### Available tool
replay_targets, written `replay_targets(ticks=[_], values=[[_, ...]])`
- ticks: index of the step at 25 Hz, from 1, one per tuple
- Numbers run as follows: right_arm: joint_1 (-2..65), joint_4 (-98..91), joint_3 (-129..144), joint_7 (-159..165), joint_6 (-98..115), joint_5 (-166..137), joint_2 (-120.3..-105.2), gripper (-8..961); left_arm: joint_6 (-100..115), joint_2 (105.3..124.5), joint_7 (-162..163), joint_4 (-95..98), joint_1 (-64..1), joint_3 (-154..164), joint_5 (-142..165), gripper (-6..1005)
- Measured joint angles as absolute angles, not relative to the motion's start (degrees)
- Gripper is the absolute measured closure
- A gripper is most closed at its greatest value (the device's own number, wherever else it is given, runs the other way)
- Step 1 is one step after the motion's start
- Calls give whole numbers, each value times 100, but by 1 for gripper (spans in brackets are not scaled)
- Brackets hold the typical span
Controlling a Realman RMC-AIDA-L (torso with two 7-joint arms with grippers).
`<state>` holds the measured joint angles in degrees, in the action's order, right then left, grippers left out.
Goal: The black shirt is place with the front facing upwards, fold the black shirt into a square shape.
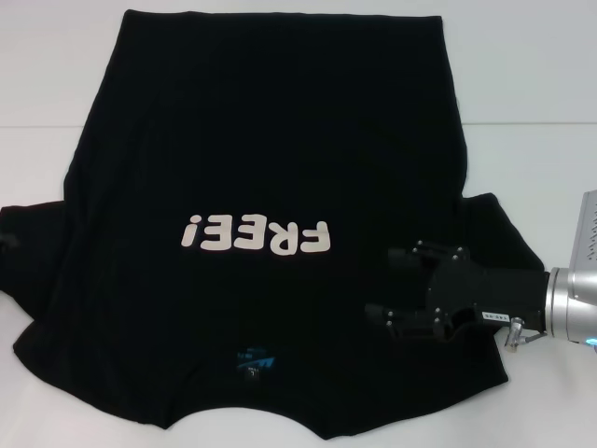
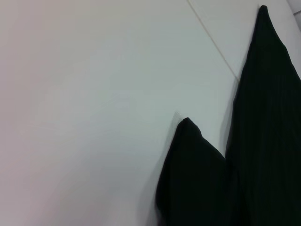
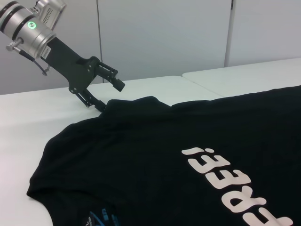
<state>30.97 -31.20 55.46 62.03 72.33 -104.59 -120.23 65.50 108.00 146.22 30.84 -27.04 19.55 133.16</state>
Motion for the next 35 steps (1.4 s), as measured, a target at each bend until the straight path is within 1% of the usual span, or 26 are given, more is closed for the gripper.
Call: replay_targets(ticks=[35], values=[[3102,-3120,5546,6206,7233,-10442,-12023,62,6060,10862,14533,3005,-2976,2412,13369,149]])
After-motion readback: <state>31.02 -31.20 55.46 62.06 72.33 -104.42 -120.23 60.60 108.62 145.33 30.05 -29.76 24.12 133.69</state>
